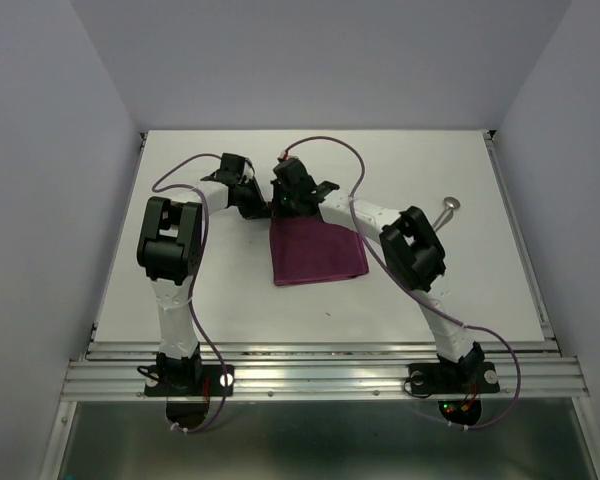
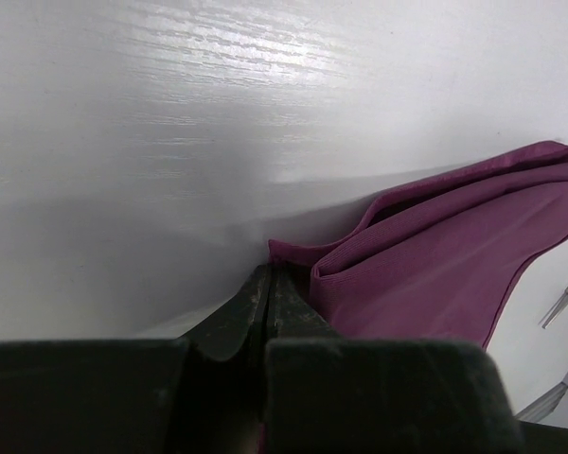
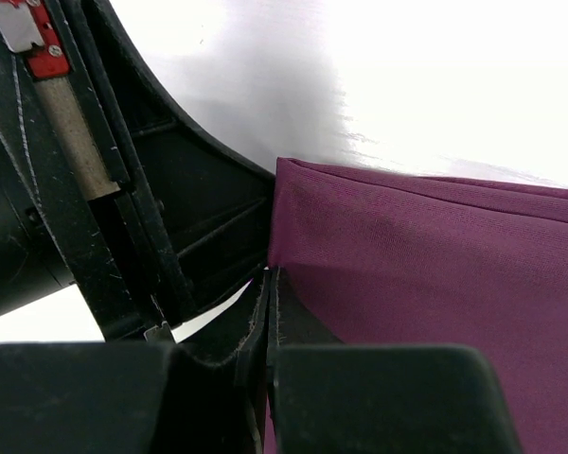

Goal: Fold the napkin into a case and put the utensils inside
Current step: Smooth out the lower triangle-folded napkin at the center of the board.

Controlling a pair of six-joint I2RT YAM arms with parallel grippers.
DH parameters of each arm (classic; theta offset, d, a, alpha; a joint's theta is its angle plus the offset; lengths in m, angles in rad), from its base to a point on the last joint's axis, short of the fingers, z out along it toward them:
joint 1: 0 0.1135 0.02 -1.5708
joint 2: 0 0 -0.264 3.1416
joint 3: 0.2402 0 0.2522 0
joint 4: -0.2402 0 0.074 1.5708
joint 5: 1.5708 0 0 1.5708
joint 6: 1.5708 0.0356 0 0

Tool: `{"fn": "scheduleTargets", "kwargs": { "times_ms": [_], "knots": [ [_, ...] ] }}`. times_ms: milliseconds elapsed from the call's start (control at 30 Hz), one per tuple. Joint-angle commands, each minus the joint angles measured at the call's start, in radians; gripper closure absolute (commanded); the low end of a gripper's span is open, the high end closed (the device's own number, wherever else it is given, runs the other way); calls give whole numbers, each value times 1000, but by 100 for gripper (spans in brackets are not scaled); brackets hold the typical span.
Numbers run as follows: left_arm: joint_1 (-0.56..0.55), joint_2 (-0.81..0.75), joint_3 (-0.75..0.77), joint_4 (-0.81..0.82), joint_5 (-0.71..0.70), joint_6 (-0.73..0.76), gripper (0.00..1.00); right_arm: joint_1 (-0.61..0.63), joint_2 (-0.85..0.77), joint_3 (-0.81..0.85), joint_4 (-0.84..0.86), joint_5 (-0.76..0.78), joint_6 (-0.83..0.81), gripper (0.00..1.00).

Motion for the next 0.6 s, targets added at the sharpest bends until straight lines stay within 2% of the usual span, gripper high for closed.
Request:
{"fn": "scheduleTargets", "kwargs": {
  "times_ms": [0, 367, 567],
  "knots": [
    [4, 7, -18, -28, -35, 6, 100, 15, 37, 54, 66, -76, 27, 99],
    [4, -2, -14, -33, -48, 0, 100, 15, 98, 25, 76, -108, 53, 99],
    [4, -39, -3, -65, -131, 3, 100, 15, 85, -8, 78, -70, 55, 99]
  ]
}}
